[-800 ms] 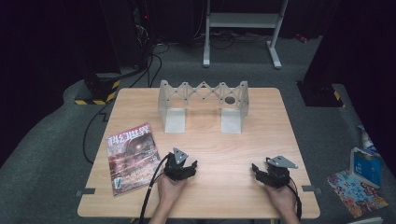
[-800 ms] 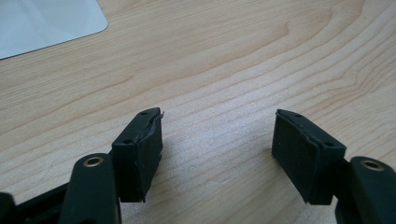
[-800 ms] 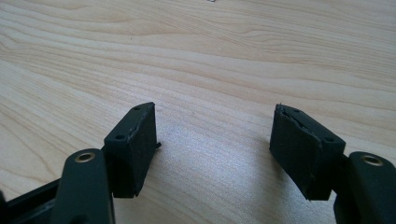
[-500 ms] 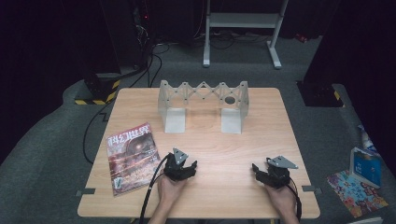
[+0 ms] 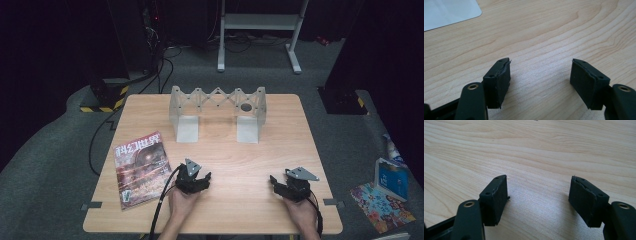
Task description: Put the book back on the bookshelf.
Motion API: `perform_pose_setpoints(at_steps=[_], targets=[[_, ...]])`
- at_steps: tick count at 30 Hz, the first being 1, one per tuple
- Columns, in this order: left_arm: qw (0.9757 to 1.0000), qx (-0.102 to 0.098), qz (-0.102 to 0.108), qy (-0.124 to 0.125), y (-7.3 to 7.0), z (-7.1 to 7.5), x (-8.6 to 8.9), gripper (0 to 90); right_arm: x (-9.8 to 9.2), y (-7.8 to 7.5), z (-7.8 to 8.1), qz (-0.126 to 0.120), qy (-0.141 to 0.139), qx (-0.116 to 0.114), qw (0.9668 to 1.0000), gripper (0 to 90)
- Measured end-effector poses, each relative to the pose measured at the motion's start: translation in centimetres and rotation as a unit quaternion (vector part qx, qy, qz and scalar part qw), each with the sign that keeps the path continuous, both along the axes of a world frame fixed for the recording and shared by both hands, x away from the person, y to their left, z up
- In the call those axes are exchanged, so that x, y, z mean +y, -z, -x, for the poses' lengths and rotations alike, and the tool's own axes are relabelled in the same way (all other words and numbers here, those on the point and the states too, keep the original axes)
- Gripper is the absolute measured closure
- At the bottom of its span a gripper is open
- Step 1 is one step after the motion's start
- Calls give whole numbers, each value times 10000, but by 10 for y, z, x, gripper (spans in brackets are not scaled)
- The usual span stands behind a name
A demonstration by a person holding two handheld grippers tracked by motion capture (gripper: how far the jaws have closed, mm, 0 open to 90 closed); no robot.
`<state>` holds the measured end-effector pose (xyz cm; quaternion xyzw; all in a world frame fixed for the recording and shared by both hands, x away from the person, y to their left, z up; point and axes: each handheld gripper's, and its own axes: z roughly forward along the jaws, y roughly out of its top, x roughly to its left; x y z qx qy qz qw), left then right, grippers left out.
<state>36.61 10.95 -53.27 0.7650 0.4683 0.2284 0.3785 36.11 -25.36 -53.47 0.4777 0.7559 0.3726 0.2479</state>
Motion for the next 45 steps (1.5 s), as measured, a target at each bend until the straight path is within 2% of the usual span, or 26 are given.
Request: perform_pose_setpoints(at_steps=[9,13,18,22,28,31,36,39,42,45], targets=[[10000,20,41,49,0,0,1,334,0,0,0,6,40,3,10000,310],[9999,67,121,56,-1,0,2,335,0,0,0,8,32,4,10000,310],[9999,-19,108,101,-2,1,2,339,0,0,0,7,31,2,10000,310],[9997,-98,175,146,-3,3,3,344,0,0,0,0,33,-5,10000,310],[9996,-116,195,136,-4,5,4,349,0,0,0,-1,33,-5,10000,310],[9995,-143,180,198,-4,6,4,354,0,0,0,0,33,-7,10000,310],[9991,-205,272,255,-7,10,5,344,0,0,0,2,35,-8,10000,310],[9984,-257,312,392,-9,13,7,331,0,0,0,0,33,-7,10000,311],[9983,-127,369,441,-10,14,9,325,0,0,0,1,33,-9,10000,311],[9982,-138,349,469,-13,17,12,325,0,0,0,4,28,-12,10000,311]])
